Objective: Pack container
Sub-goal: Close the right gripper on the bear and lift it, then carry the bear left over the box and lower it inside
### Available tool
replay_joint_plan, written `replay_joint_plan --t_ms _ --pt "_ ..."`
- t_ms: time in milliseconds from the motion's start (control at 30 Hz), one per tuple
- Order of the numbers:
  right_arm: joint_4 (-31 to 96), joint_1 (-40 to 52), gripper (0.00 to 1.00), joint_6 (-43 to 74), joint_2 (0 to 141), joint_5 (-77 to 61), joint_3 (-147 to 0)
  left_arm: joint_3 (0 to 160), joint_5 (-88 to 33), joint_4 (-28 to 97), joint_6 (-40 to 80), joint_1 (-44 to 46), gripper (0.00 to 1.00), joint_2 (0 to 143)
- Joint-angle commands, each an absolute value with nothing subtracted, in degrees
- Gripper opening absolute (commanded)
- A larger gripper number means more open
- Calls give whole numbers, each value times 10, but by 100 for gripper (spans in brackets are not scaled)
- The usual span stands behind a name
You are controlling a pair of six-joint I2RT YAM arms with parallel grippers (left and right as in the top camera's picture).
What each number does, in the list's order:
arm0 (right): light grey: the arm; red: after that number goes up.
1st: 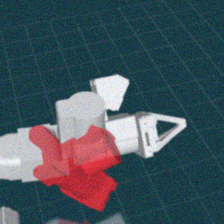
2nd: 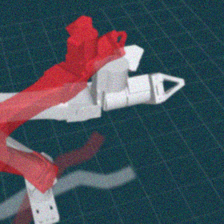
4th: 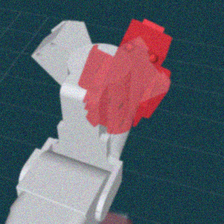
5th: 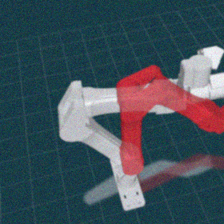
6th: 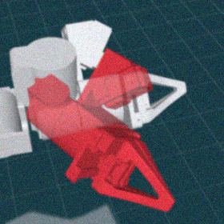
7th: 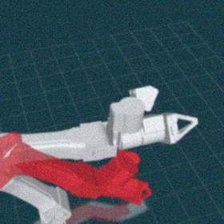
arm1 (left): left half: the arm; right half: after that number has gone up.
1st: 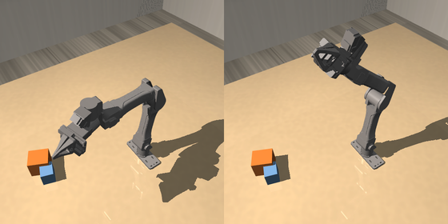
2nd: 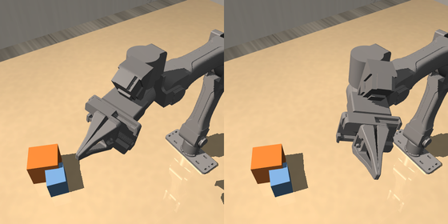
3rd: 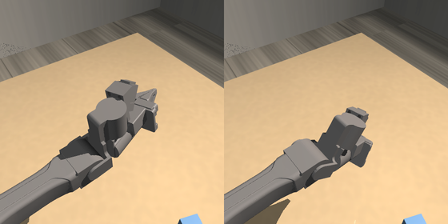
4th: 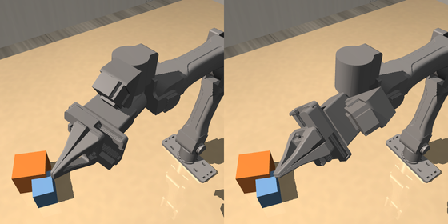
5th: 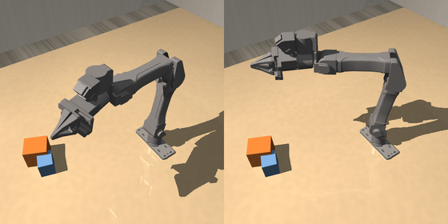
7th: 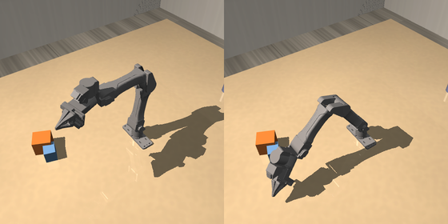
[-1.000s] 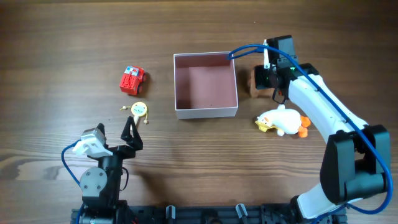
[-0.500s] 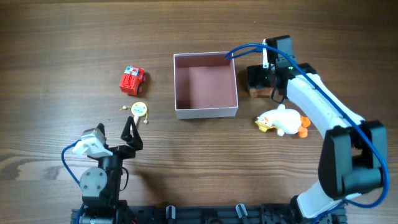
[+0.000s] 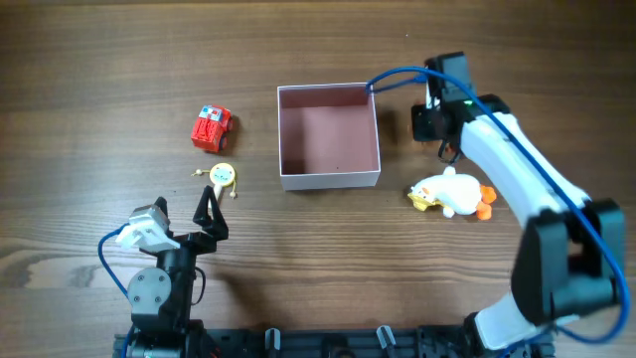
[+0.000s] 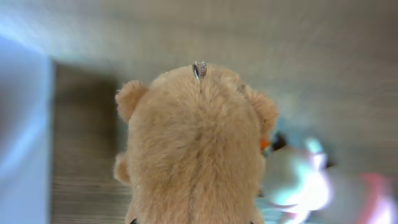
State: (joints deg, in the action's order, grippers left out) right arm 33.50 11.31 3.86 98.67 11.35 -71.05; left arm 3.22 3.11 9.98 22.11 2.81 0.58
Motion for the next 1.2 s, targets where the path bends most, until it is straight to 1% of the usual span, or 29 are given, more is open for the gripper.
replay_joint_plan --t_ms 0,100,233,333,400,500,533,633,700,767,933,1167 --pt "338 113 4 42 882 64 -740 29 35 97 210 23 100 4" --pt "336 114 4 26 813 -21 -740 29 34 97 210 23 100 4" --pt "339 136 4 21 779 -86 -739 29 35 97 210 23 100 4" --pt "350 183 4 -60 781 -117 -739 29 35 97 210 23 100 4" --pt "357 230 4 -155 787 -117 -739 29 35 97 210 23 100 4" --pt "359 273 4 -288 800 -117 -739 29 34 97 210 23 100 4" --pt "362 286 4 -349 806 -117 -738 29 35 97 210 23 100 4" --pt "374 306 4 -501 833 -124 -738 29 35 97 210 23 100 4" --pt "376 307 4 -550 853 -123 -738 29 35 97 210 23 100 4" --pt "369 307 4 -573 884 -117 -738 29 35 97 210 23 100 4" --pt "329 307 4 -572 947 -114 -738 29 34 97 210 23 100 4" --pt "303 307 4 -587 990 -68 -738 29 34 97 210 23 100 4"
